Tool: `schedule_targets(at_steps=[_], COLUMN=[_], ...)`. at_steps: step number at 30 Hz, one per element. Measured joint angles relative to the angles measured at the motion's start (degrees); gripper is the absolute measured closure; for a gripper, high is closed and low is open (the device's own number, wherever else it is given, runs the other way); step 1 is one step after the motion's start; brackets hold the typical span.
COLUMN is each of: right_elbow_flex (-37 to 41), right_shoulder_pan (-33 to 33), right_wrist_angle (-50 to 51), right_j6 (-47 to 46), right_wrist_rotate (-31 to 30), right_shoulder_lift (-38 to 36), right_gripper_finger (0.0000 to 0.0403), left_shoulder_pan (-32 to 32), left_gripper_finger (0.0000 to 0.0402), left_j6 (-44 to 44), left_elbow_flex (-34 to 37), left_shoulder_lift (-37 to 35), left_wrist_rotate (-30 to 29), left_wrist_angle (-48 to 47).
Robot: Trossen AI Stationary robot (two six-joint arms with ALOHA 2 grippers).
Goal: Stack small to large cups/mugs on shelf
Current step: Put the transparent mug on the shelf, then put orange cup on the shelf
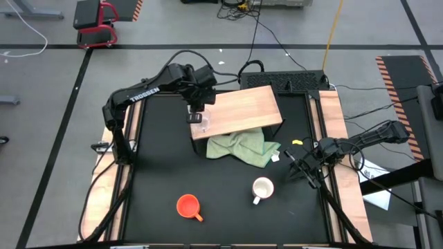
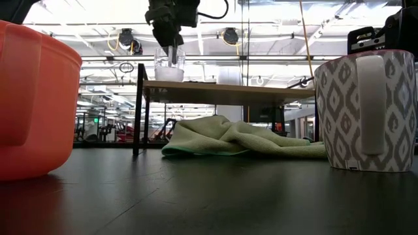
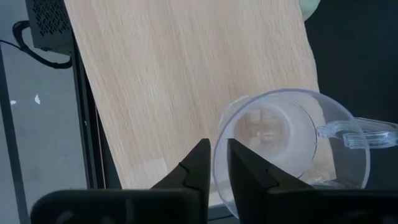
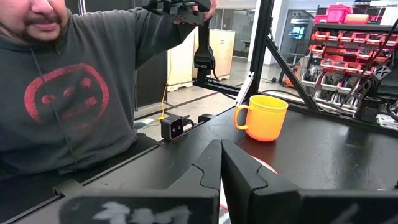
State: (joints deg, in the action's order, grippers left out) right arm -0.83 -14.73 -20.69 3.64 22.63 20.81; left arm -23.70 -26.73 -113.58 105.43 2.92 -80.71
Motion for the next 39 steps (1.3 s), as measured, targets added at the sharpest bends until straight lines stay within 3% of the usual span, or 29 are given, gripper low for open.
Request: schedule_targets(at_steps=[14,26,30,35,39], right_elbow_flex=[0.00,-0.01,-0.01,0.01,0.01], right_shoulder_pan=[-0.01,0.01,0.01,0.01,0.00], right_wrist_angle=[0.00,-0.04,-0.04,-0.04,-0.04], right_j6=[0.02,0.02,0.02,0.02,0.02], right_wrist_rotate=[0.00,0.00,0.00,0.00,0.00], right_shoulder_lift=[0.00,0.00,-0.01,0.01,-0.01], right_gripper_finger=[0.0403,0.0403,0.0403,0.0403,0.0403], left_shoulder_pan=[1.19,3.93,5.69,8.23,10.17], left_gripper_finger=[0.0287,0.0282,0.0306,0.0386,0.0395], left_j6=[-0.58,4.64,6.11,5.91,4.70], left_elbow_flex=[0.00,-0.08,-0.11,-0.11,-0.11], left_shoulder_lift=[-3.02,-12.06,-14.56,-17.28,-18.92], left_wrist_rotate=[-3.61,-3.00,-2.71,-2.52,-1.47], left_wrist_angle=[0.22,1.74,2.21,0.99,-0.88])
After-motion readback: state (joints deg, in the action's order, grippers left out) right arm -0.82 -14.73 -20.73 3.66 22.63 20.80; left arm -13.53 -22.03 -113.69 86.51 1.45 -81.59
